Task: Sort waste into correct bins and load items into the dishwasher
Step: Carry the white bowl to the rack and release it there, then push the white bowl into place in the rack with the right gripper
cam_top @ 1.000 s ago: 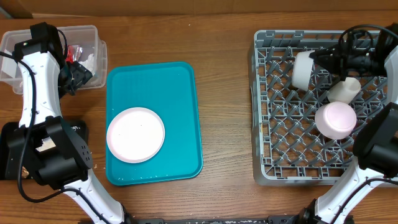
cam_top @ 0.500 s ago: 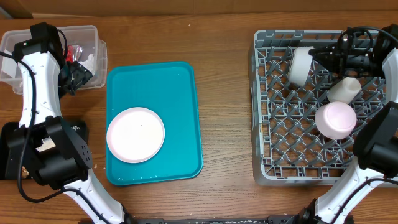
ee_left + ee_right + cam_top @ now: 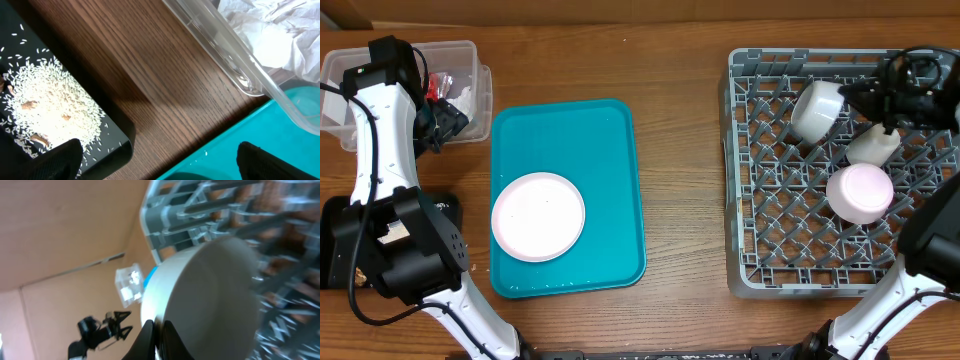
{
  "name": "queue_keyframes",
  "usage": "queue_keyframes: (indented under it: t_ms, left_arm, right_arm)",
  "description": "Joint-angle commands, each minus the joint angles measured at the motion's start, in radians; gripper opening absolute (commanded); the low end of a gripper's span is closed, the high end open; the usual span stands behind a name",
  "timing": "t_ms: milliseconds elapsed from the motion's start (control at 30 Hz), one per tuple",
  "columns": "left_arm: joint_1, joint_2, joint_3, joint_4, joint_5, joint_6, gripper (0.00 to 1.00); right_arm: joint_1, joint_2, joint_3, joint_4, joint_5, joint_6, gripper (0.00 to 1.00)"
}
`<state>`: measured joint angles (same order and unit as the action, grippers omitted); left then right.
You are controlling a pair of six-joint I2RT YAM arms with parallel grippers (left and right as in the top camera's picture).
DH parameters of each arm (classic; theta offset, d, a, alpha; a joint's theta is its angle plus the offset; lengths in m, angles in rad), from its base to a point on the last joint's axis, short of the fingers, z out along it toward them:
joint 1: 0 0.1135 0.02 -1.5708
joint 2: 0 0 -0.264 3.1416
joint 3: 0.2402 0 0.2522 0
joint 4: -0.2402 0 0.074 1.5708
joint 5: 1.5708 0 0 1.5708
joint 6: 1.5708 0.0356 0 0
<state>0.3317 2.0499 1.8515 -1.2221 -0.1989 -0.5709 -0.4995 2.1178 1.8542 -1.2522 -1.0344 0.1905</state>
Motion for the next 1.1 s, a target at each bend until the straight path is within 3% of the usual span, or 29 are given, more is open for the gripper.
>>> queue_keyframes:
  t_ms: [0, 333, 467, 667, 800, 833, 867, 900, 967, 1000, 1067]
  left_arm:
    - [0.003, 0.000, -0.003, 0.001, -0.006, -0.013, 1.00]
    - [0.003, 0.000, -0.003, 0.001, -0.006, -0.013, 1.00]
    - [0.003, 0.000, -0.003, 0.001, -0.006, -0.013, 1.00]
    - [0.003, 0.000, -0.003, 0.001, -0.006, -0.013, 1.00]
    - [0.003, 0.000, -0.003, 0.001, -0.006, -0.013, 1.00]
    - [0.003, 0.000, -0.003, 0.001, -0.006, -0.013, 1.00]
    - [0.003, 0.000, -0.003, 0.001, -0.006, -0.013, 1.00]
    - [0.003, 0.000, -0.003, 0.001, -0.006, -0.013, 1.00]
    - [0.003, 0.000, -0.003, 0.001, -0.006, -0.013, 1.00]
    - [0.003, 0.000, -0.003, 0.001, -0.006, -0.013, 1.00]
    - [0.003, 0.000, -0.003, 0.001, -0.006, -0.013, 1.00]
  right_arm:
    - [-0.048, 0.005, 0.049, -0.041, 0.191, 0.019, 0.04]
    - [-0.138, 0.005, 0.462, -0.344, 0.423, 0.050, 0.33]
    - [-0.130, -0.004, 0.669, -0.442, 0.439, 0.049, 0.34]
    - [-0.005, -0.142, 0.700, -0.431, 0.472, 0.050, 0.34]
    - [0.163, -0.188, 0.700, -0.419, 0.795, 0.088, 0.52]
    - [0.200, -0.185, 0.697, -0.421, 0.909, 0.128, 0.52]
    - [0.236, -0.178, 0.684, -0.428, 1.006, 0.174, 0.45]
    - [0.263, -0.171, 0.671, -0.442, 1.067, 0.220, 0.27]
    - [0.301, -0.159, 0.613, -0.442, 1.084, 0.247, 0.09]
    - [0.314, -0.156, 0.575, -0.442, 1.084, 0.266, 0.04]
    - [0.332, -0.151, 0.483, -0.441, 1.082, 0.294, 0.04]
